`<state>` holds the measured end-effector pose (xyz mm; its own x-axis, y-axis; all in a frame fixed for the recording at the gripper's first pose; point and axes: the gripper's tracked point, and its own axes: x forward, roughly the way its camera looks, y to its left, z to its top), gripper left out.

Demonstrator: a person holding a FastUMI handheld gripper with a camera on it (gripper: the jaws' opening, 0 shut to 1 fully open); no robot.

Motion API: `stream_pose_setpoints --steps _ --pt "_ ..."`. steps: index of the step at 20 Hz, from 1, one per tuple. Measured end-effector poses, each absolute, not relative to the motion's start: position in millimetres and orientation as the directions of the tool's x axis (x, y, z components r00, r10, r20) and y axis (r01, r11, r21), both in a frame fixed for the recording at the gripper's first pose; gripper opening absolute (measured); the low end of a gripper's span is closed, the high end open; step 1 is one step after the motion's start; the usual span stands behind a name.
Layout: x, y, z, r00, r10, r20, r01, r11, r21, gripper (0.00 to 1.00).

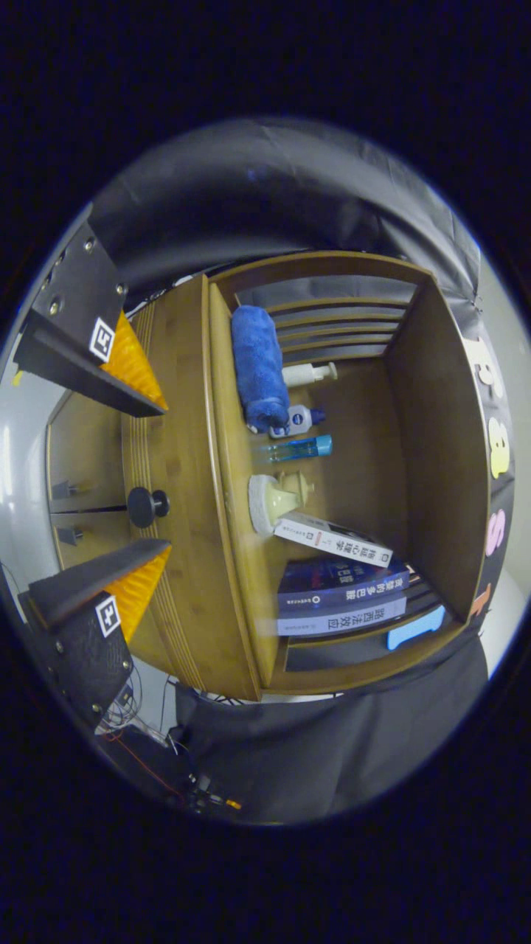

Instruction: Pull open the drawer, take out the items inside it, and place them on the countertop above the cabinet.

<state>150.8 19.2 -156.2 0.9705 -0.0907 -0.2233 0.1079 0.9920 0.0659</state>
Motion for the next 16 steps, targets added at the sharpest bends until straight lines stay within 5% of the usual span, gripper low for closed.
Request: stream_pose_setpoints --steps 16 --pt "60.1 24.7 8.3 1.0 0.001 -0.025 -0.001 1.0 -0.006 0.99"
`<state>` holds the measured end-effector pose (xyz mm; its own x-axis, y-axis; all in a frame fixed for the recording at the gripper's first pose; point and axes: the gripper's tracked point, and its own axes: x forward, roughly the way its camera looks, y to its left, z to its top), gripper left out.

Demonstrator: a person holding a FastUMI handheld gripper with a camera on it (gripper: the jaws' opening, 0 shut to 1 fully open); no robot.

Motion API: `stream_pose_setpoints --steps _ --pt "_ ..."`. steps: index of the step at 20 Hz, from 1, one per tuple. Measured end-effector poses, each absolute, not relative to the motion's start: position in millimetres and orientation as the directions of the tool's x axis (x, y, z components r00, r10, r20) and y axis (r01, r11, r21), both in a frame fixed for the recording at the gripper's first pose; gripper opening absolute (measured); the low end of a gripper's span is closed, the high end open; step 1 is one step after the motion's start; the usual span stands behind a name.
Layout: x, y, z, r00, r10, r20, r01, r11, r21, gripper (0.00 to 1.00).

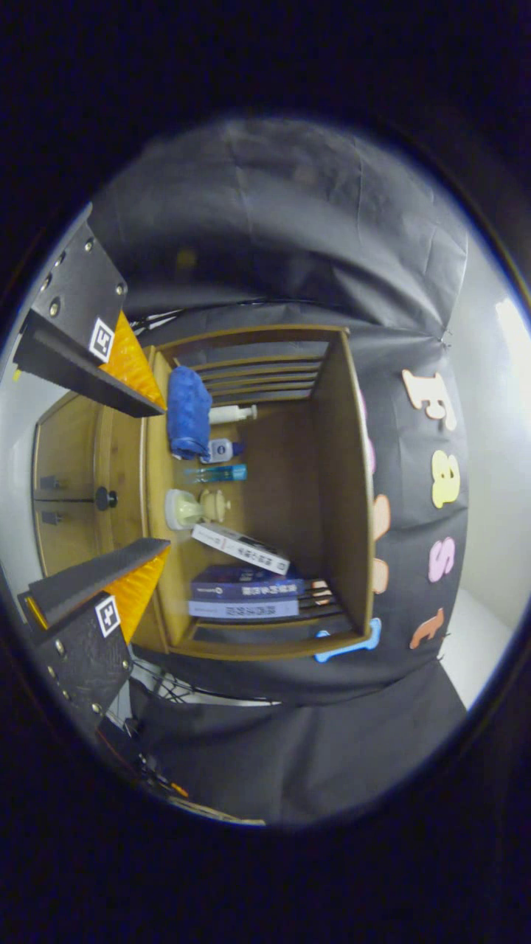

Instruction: Pull open the drawer, take out the items inside it, and place them on the countertop above the cabinet.

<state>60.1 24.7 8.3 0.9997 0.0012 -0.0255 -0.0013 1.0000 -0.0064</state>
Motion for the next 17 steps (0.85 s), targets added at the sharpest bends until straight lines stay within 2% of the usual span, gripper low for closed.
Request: stream_pose_setpoints --steps 10,17 --pt "3.9 30.9 78.1 0.996 0.087 0.013 -0.087 0.996 0.034 0.99" --pt "-18.5 16.2 96.5 0.996 0.077 0.045 -0.076 0.997 -0.025 0.99"
